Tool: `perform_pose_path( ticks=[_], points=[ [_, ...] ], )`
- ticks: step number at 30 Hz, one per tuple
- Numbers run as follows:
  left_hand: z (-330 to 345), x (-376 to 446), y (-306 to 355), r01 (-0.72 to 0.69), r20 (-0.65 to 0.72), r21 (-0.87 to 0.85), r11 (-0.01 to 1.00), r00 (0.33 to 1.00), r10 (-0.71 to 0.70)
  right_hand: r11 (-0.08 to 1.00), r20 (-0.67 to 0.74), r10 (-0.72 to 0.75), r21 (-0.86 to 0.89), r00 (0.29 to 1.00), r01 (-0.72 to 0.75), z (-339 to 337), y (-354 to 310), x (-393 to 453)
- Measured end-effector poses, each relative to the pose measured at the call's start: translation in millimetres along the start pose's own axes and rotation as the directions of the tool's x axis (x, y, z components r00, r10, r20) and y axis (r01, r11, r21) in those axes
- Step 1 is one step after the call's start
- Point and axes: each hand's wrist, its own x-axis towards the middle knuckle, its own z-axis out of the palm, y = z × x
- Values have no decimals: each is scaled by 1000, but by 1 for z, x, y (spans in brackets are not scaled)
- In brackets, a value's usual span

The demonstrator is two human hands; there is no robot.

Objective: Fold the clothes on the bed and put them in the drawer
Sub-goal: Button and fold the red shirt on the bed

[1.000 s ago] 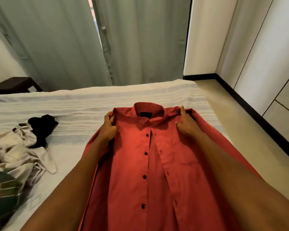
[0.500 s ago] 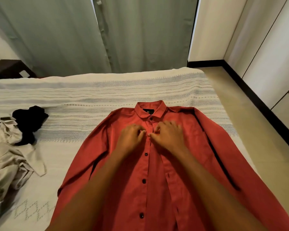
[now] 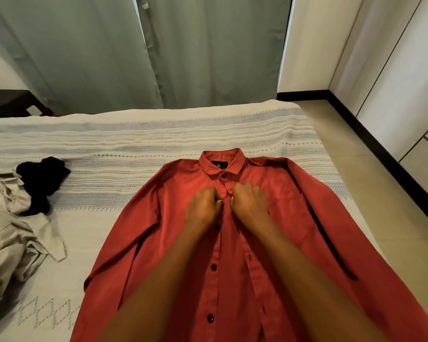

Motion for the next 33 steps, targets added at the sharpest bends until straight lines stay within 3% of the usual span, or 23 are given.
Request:
perform_pose_path(
  ticks=[3, 4, 6, 8, 13, 21, 27, 33],
  points=[
    [0, 8, 0, 115, 92, -225, 968, 991, -96, 991, -59, 46, 131, 997, -38, -3, 0, 1],
    [0, 8, 0, 167, 151, -374, 913, 982, -117, 976, -67, 76, 207, 995, -61, -1, 1, 2],
    [-1, 3, 0, 282, 259, -652, 704, 955, -143, 921, -44, 127, 377, 991, -102, 5, 1, 2],
    [2, -4, -1, 295, 266, -769, 567, 954, -137, 874, -62, 125, 479, 990, -80, 19, 3, -3],
    [11, -5, -11, 291, 253, -822, 489, 957, -143, 774, -229, 130, 631, 965, 45, 51, 8, -13],
    [11, -3, -15, 336, 305, -844, 419, 942, -143, 799, -305, 63, 586, 950, 135, 58, 9, -16],
    [9, -3, -14, 359, 324, -851, 384, 933, -155, 774, -178, -36, 617, 983, 140, 49, 21, -10],
    [10, 0, -17, 394, 359, -850, 350, 919, -163, 819, -111, -155, 542, 982, 191, 43, 28, 6]
  ],
)
